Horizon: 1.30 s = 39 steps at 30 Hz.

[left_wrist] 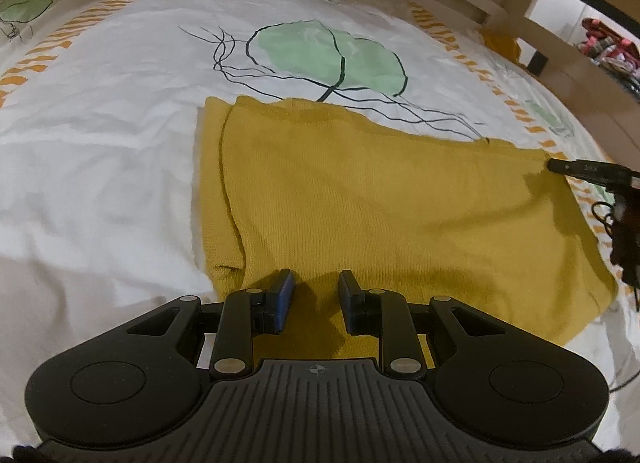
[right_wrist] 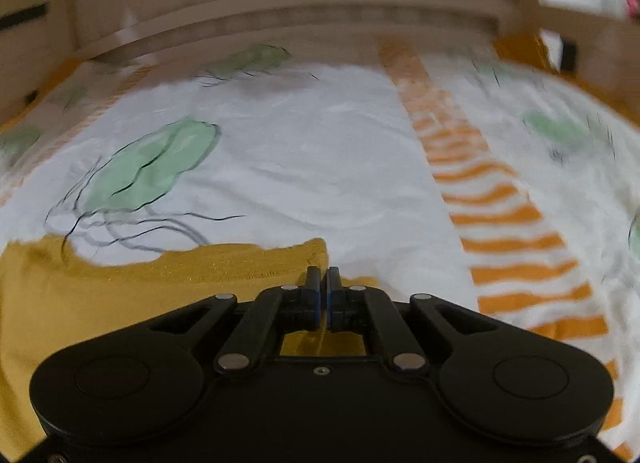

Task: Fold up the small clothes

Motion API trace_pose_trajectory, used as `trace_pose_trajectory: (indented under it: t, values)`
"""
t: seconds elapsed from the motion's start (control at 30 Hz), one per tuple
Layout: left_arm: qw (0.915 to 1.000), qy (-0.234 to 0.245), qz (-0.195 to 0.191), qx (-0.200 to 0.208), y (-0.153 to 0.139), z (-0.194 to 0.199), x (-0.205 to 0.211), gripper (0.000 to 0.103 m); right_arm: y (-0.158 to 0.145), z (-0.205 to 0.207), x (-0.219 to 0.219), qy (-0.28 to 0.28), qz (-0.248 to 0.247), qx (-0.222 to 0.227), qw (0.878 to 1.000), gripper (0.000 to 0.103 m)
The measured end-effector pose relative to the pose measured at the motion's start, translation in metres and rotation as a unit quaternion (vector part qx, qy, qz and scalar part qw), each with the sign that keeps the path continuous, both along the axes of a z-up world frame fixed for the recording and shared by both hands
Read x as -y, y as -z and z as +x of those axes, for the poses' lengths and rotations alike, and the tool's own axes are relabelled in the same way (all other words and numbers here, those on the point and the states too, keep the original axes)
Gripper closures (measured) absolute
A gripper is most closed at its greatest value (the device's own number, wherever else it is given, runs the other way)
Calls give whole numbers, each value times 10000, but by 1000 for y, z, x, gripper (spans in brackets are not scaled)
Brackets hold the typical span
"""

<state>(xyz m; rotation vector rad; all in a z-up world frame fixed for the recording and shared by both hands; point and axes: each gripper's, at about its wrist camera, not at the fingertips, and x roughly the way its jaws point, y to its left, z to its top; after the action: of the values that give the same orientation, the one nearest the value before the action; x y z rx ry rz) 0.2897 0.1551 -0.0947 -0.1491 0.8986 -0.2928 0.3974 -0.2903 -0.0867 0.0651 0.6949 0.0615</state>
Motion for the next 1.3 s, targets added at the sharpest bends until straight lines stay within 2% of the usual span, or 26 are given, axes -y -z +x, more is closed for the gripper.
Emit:
trace_pose_trajectory:
  t: [0.1,0.23,0.3,0.4,0.43,0.47,0.53,0.6,0.67,0.77,0.93,1.03,1.13,1.23,1.3]
  values:
    - [10000,35,78,-34,-1,-1,1,79,8,2,-7,-27,-343,-91,9994,95]
    - [9994,88,307,-106,-9,-3,5,79,12,0,-2,157,-235,-120,9995,96]
    - [9994,108,339,-19,-19,-5,9,79,11,0,0,147,-116,-98,9998,95]
    - [9994,188,236,184,-34,-4,19,78,1,-8,3,126,123,81,9998,77]
    - [9993,219,209,231,-37,-2,24,78,-4,-13,3,112,203,178,9996,59]
    - [9992,259,181,263,-40,0,31,78,-9,-20,4,89,296,270,9992,46]
    - [9989,344,149,294,-42,5,44,78,-18,-32,4,5,462,434,9980,38]
    - [9986,397,137,330,-41,8,59,78,-26,-48,1,-91,519,534,9972,37]
    - [9985,431,61,326,-37,11,73,78,-31,-63,-3,-143,538,604,9966,28]
    - [9990,388,-12,219,-26,17,90,78,-31,-82,-7,-213,654,553,9961,27]
    - [9994,256,210,90,-5,19,110,77,-26,-101,-15,-342,703,514,9956,27]
    - [9977,474,425,211,-5,8,116,70,-22,-104,-18,-431,753,489,9950,27]
    - [9959,607,636,207,-6,3,120,70,-17,-103,-15,-403,911,446,9940,27]
    - [9972,603,421,109,-15,3,116,70,-12,-103,-13,-331,978,344,9941,27]
    - [9983,499,212,220,-26,5,111,70,-13,-103,-12,-327,963,371,9941,27]
